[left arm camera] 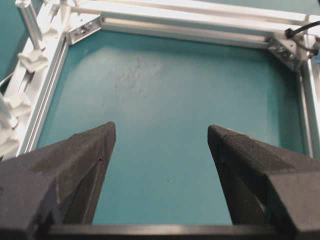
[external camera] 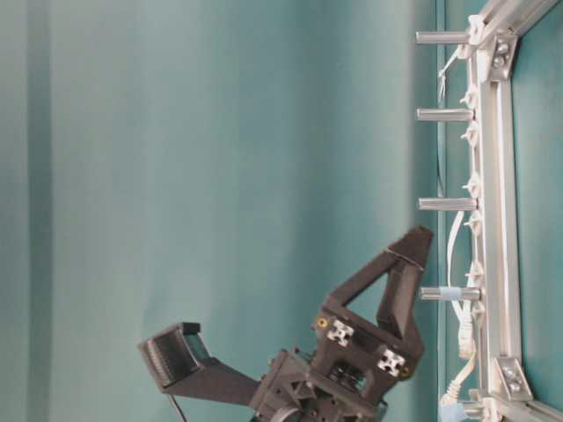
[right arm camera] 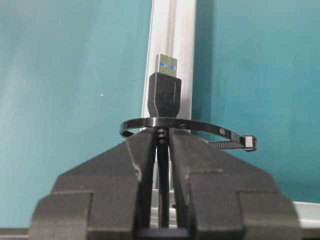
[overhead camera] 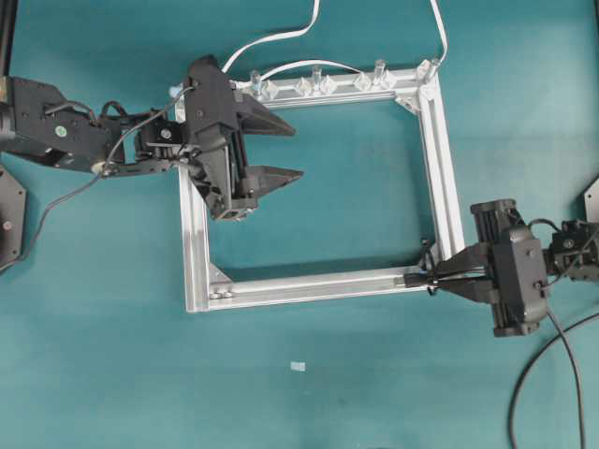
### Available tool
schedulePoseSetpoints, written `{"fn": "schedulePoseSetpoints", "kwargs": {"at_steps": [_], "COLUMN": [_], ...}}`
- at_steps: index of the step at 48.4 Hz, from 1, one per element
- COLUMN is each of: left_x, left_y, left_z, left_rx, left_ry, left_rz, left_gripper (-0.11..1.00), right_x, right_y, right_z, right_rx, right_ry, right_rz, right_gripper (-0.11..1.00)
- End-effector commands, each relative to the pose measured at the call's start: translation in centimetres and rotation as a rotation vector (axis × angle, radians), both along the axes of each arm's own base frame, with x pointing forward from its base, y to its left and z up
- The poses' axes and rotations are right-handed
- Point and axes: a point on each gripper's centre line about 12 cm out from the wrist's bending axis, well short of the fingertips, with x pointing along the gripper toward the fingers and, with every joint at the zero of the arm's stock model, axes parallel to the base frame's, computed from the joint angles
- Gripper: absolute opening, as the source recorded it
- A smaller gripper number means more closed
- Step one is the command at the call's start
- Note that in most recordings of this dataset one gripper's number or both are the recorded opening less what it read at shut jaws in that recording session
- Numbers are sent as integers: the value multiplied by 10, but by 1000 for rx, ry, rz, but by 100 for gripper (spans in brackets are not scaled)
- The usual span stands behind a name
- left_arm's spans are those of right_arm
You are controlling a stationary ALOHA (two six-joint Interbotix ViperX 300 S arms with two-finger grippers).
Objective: Insert the wire through the string loop located on the right side.
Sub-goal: 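Swing the left gripper over to the plug emerging from the loop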
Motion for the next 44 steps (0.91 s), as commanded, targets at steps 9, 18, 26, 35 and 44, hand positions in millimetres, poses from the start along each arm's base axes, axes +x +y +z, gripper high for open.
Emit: {"fn": "schedulePoseSetpoints", "kwargs": {"at_steps": [9, 18, 26, 35, 44], "left_x": [21, 33, 45, 53, 57], "left_y": [-38, -82, -113, -122, -122], "left_z": [10, 3, -3, -12, -12], "left_rx": [-8, -10, -12, -15, -15], "left_ry": [-10, 30, 58, 97, 100], "left_rz": [-99, -209, -280, -297, -294], "left_gripper": [75, 75, 75, 75, 75], "right_x": [5, 4, 3, 3, 3], "right_y": [1, 0, 0, 0, 0], "right_z": [6, 5, 4, 4, 4], "right_rx": [4, 3, 2, 2, 1], "right_ry": [-27, -24, -22, -22, -20], "right_rz": [-4, -4, -4, -4, -4], "right_gripper": [12, 12, 12, 12, 12]}}
